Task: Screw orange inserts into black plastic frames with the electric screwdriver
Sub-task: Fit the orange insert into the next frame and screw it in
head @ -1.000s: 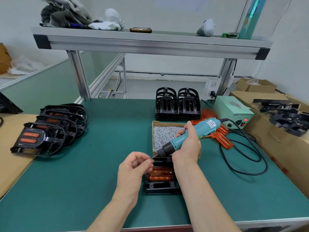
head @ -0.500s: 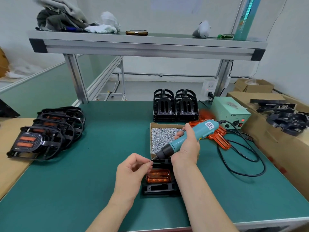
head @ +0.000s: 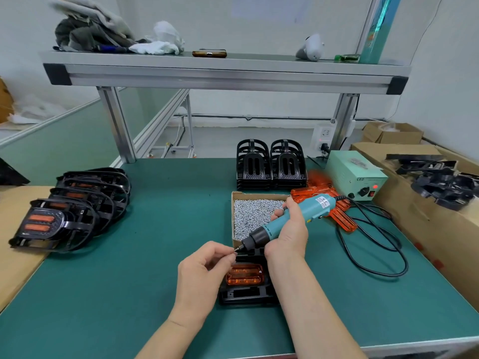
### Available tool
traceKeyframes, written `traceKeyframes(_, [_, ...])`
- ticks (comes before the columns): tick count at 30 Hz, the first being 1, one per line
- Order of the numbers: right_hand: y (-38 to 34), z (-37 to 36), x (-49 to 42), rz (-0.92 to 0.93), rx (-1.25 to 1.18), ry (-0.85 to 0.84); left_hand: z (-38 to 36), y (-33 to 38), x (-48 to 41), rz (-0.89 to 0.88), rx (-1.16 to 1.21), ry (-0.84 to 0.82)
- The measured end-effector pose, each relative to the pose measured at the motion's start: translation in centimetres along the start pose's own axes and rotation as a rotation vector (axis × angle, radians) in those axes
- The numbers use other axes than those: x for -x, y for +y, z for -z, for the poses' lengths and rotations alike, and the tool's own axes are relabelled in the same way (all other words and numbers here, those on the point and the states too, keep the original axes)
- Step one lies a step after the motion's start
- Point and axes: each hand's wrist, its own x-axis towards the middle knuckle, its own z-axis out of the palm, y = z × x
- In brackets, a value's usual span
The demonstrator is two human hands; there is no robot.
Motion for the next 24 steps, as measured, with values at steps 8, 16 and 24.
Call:
traceKeyframes(8, [-0.04,-0.19,0.0,0.016,-0.005,-0.011,-0.44,0.04,-0.24,0.228,0.3,0.039])
traceKeyframes(16, [-0.2,-0.28,-0.15,0.012,-0.006,-0.001,-0.24,0.04,-0.36,0.214,0.383,-0.016])
traceKeyframes(24, [-0.13,-0.4,-0.09,0.021,0.035,-0.006,-0.07,-0.38,0.45,-0.368,-0.251,0.11])
